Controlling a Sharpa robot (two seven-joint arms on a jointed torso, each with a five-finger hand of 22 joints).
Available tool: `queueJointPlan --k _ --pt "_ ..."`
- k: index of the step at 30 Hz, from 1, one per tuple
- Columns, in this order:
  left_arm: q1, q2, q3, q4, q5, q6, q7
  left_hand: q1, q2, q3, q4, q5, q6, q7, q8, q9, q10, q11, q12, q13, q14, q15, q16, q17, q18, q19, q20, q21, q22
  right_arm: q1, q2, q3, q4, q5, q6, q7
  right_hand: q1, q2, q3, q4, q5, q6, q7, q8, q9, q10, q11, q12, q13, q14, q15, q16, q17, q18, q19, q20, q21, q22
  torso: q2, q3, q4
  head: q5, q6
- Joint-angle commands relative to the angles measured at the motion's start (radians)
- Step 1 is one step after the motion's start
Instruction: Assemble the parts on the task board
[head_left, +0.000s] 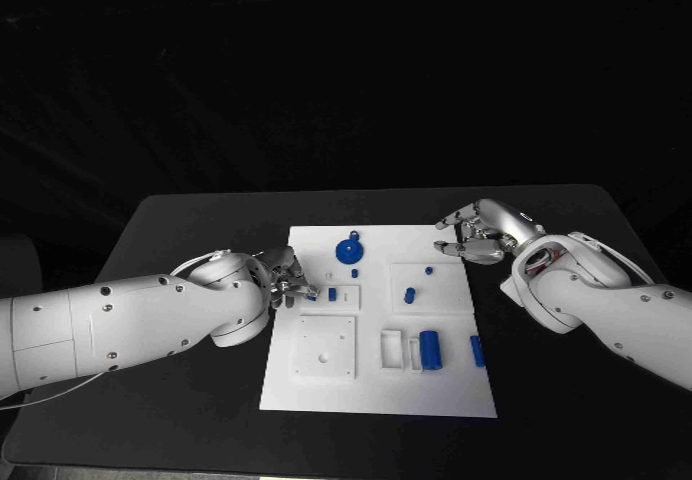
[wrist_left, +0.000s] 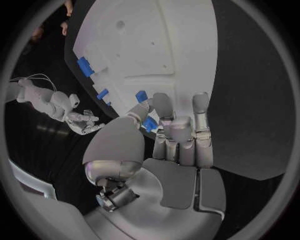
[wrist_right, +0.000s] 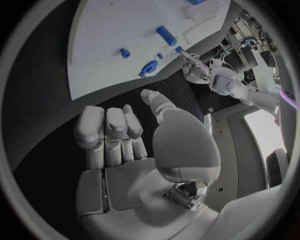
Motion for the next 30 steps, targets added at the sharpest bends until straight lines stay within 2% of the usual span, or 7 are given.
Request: queueJointPlan --k 1,17,20,21,23,30 --pt "-0.017 0.004 -0.015 -0.002 0.018 0.094 -0.023 0.000 0.029 0.004 -0.019 0.003 0.215 -0.099 0.009 -0.001 0.014 -0.037 0.009 0.004 0.006 -0.002 0.009 0.006 -0.003 0.000 0.006 0.005 0.020 -0.001 0.001 0.000 0.000 -0.007 0.011 0.009 -0.011 -0.003 0.004 0.003 0.005 0.006 0.000 -0.004 -0.002 -0.002 -0.003 -0.004 -0.001 0.000 -0.004 -0.005 -0.001 0.011 0.045 -0.001 -0.005 0.136 0.000 0.0002 0.0004 0.000 0.001" --pt "-0.017 0.005 -0.015 0.000 0.018 0.140 -0.017 -0.016 0.042 0.005 -0.026 0.004 0.217 -0.102 0.020 0.002 0.015 -0.039 0.017 0.009 0.014 -0.003 0.018 0.028 -0.003 0.003 0.005 0.012 0.021 -0.002 0.001 0.000 0.001 -0.007 0.012 0.009 -0.013 -0.004 0.005 0.004 0.010 0.007 0.000 -0.004 -0.002 -0.001 -0.003 -0.004 0.000 0.000 -0.004 -0.005 -0.001 0.011 0.046 -0.001 -0.005 0.136 0.000 -0.0003 0.0006 0.001 -0.002" --pt "-0.017 0.006 -0.015 -0.001 0.017 0.144 -0.019 -0.020 0.047 0.003 -0.021 -0.008 0.217 -0.102 0.021 0.003 0.015 -0.039 0.018 0.009 0.014 -0.003 0.018 0.028 -0.003 0.004 0.005 0.012 0.020 -0.002 0.000 0.000 0.002 -0.007 0.012 0.009 -0.013 -0.004 0.006 0.004 0.013 0.007 0.000 -0.004 -0.002 -0.001 -0.003 -0.004 -0.001 0.000 -0.004 -0.006 -0.002 0.011 0.046 -0.001 -0.005 0.136 0.000 0.0002 0.0007 0.002 -0.002" --pt "-0.017 0.006 -0.015 -0.002 0.017 0.146 -0.020 -0.022 0.052 -0.001 -0.014 -0.034 0.217 -0.103 0.023 0.003 0.015 -0.040 0.019 0.009 0.015 -0.004 0.018 0.030 -0.003 0.004 0.005 0.013 0.020 -0.002 0.000 0.000 0.002 -0.007 0.012 0.009 -0.013 -0.004 0.006 0.004 0.013 0.007 0.000 -0.004 -0.002 -0.001 -0.003 -0.004 -0.001 0.000 -0.004 -0.006 -0.002 0.011 0.046 -0.001 -0.005 0.136 0.000 0.0001 0.0008 0.002 -0.002" --pt "-0.017 0.007 -0.015 -0.003 0.016 0.148 -0.021 -0.017 0.055 -0.007 -0.008 -0.041 0.216 -0.103 0.025 0.004 0.014 -0.040 0.021 0.009 0.016 -0.004 0.018 0.030 -0.003 0.004 0.005 0.012 0.020 -0.002 -0.001 0.000 0.003 -0.007 0.012 0.009 -0.013 -0.004 0.006 0.004 0.013 0.007 0.000 -0.004 -0.002 -0.001 -0.003 -0.004 -0.001 0.000 -0.004 -0.006 -0.002 0.011 0.046 -0.001 -0.005 0.136 0.000 0.0002 0.0008 0.002 -0.003" --pt "-0.017 0.006 -0.014 -0.007 0.002 0.154 -0.026 -0.001 0.055 -0.001 -0.018 -0.026 0.215 -0.102 0.026 0.004 0.014 -0.040 0.020 0.009 0.016 -0.004 0.018 0.031 -0.002 0.005 0.005 0.013 0.021 -0.002 -0.001 0.000 0.003 -0.007 0.013 0.009 -0.015 -0.005 0.007 0.004 0.018 0.008 0.000 -0.004 -0.002 -0.001 -0.004 -0.004 -0.001 0.000 -0.004 -0.006 -0.002 0.011 0.046 -0.001 -0.005 0.136 0.000 -0.0001 0.0003 0.003 -0.001"
